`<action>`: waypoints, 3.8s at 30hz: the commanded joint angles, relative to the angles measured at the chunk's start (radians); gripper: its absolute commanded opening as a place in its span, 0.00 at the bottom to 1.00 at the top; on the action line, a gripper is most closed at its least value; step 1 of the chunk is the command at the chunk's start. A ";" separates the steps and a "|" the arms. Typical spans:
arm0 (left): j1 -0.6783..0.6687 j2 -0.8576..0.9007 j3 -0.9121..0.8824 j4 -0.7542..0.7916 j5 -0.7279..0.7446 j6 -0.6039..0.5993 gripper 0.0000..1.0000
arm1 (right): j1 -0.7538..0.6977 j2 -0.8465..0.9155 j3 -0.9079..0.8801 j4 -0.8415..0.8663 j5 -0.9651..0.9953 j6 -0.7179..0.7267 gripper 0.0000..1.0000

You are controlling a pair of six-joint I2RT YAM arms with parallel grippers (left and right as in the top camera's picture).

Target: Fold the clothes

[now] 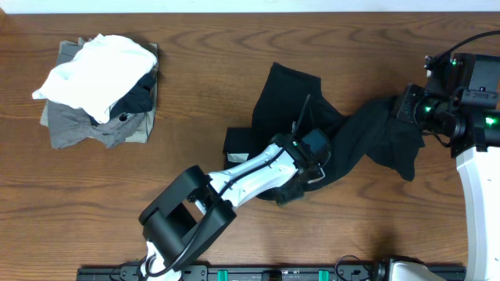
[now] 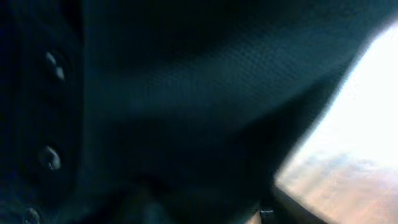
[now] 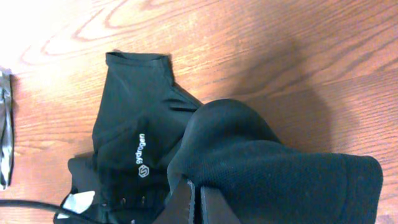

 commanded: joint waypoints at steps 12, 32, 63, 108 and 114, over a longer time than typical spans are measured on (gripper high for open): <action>0.032 -0.270 0.128 -0.233 -0.123 -0.029 0.06 | -0.002 -0.006 0.005 -0.004 0.077 0.009 0.01; 0.173 -0.785 0.135 -0.385 -0.229 -0.094 0.06 | -0.008 -0.003 0.005 -0.244 0.069 -0.087 0.02; 0.449 -0.314 0.140 -0.196 0.126 -0.047 0.60 | 0.054 0.315 0.005 0.058 0.073 -0.004 0.54; 0.265 -0.144 0.108 0.044 -0.117 -0.114 0.25 | 0.054 0.315 0.005 0.038 0.074 -0.007 0.56; 0.245 -0.033 0.105 0.056 -0.095 -0.114 0.46 | 0.054 0.315 0.005 0.038 0.073 -0.007 0.56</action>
